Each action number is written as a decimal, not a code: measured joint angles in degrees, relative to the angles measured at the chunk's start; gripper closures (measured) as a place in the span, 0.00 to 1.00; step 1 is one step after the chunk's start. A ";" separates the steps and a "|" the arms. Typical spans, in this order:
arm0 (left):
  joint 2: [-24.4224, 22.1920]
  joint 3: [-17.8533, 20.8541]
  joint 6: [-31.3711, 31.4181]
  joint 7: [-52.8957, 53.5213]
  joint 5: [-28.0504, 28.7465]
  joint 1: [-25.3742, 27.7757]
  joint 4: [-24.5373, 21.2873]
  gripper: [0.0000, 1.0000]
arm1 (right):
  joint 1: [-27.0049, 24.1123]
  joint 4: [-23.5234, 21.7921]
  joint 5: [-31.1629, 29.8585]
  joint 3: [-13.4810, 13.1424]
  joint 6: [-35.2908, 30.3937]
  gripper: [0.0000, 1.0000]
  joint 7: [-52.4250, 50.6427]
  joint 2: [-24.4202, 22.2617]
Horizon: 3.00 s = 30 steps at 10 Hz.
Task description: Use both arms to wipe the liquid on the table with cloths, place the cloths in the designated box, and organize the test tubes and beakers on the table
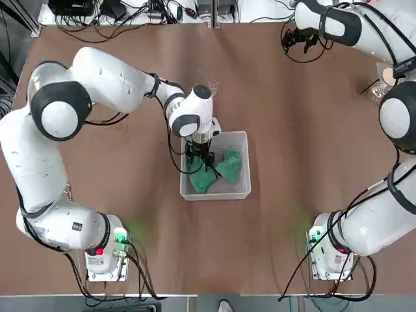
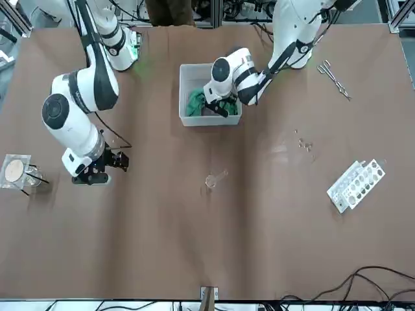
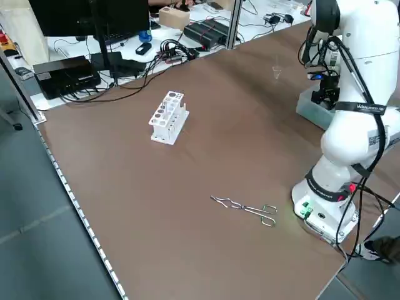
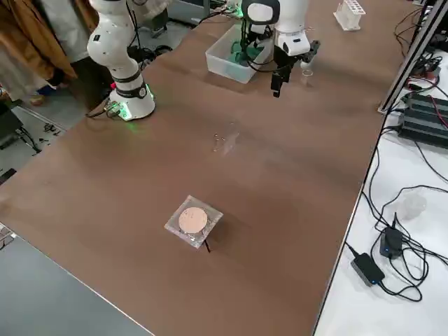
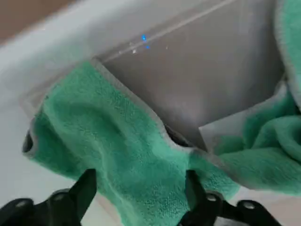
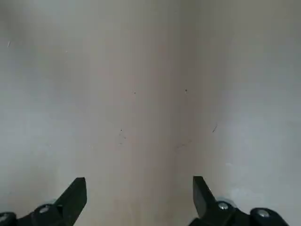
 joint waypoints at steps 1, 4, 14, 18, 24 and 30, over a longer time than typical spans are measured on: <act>0.38 0.73 0.10 -0.95 0.02 -1.03 0.26 0.36 | 0.00 0.00 0.00 -0.09 0.07 0.00 0.02 0.00; 0.52 0.87 0.11 -4.63 0.20 -2.28 1.61 0.85 | 0.00 0.00 0.00 -0.15 0.17 0.00 0.11 -0.10; -8.50 1.11 -34.67 -4.05 -4.16 3.17 28.15 0.97 | 8.85 0.48 0.02 0.64 -4.83 0.00 10.48 -2.94; -13.41 7.92 -38.60 11.70 -7.62 10.43 30.95 0.97 | 22.62 0.09 0.01 1.06 -9.99 0.00 30.52 -3.31; -10.23 18.16 -25.28 11.27 -7.81 10.54 20.04 0.97 | 48.06 -2.10 -1.56 1.35 -11.47 0.00 66.05 5.88; -4.52 25.77 -14.94 8.24 -5.16 10.39 8.96 0.97 | 51.63 -1.65 -2.01 0.60 -0.76 0.01 71.27 20.12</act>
